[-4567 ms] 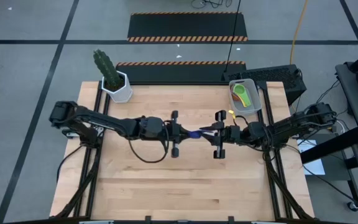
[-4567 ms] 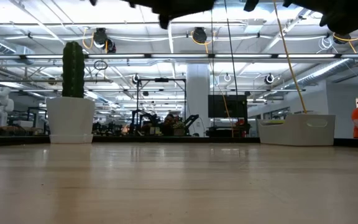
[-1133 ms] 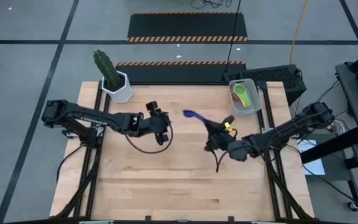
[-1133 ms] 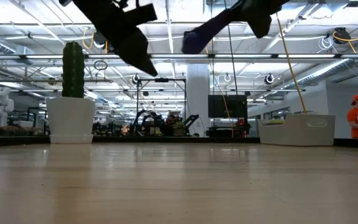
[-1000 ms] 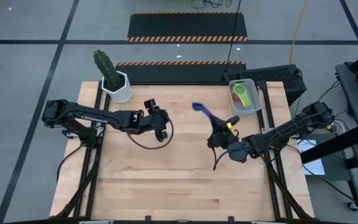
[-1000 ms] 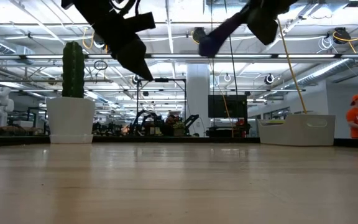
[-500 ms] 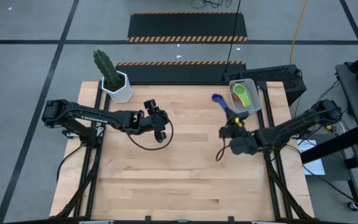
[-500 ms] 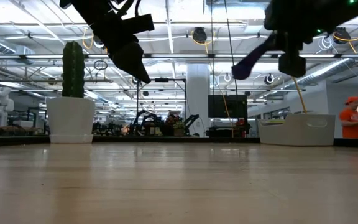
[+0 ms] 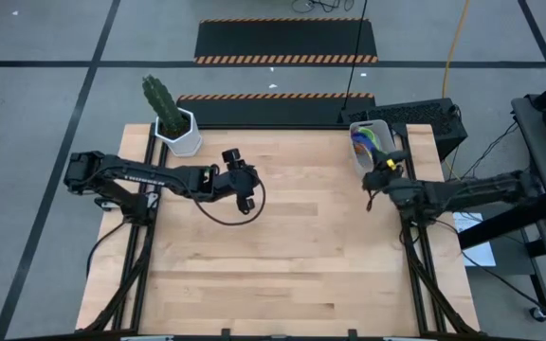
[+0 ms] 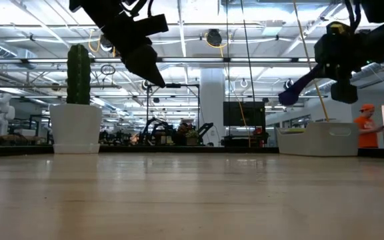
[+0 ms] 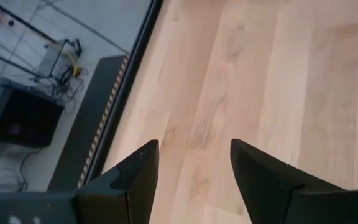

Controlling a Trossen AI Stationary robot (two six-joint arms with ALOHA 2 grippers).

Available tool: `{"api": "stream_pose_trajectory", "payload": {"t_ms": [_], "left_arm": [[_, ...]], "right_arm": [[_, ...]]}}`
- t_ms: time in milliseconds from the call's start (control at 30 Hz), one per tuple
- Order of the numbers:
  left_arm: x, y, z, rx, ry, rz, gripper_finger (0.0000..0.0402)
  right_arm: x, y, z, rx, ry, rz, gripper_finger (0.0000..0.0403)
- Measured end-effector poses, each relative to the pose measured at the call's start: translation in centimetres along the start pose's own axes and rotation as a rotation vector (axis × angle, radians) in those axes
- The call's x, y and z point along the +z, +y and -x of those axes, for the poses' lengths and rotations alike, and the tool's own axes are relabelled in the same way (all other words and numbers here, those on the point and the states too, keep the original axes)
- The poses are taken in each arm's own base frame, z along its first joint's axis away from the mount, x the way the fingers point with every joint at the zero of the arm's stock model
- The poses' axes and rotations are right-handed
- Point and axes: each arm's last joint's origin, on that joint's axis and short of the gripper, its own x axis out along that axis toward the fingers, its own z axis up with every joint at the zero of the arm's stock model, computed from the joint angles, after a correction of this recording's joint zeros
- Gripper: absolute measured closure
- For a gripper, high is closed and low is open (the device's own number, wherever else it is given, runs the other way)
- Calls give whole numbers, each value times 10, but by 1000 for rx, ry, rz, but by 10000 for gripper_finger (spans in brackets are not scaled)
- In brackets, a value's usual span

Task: Nest measuring cups in basket
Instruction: Stack the purple measuring cup on top of the green measuring cup in the gray bin

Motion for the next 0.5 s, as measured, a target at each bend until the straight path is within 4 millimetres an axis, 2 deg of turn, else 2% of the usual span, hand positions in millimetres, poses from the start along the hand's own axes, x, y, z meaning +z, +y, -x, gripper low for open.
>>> {"api": "stream_pose_trajectory", "payload": {"t_ms": [233,367,500], "left_arm": [[9,9,-4,-20,-98,-22,199],[13,15,-7,-28,-146,-30,199],[14,23,-11,-15,-161,-45,199]], "right_arm": [[-14,-14,-12,-35,58,-98,400],[-22,-10,-22,2,108,-31,400],[-27,-7,-29,46,114,-39,399]]}}
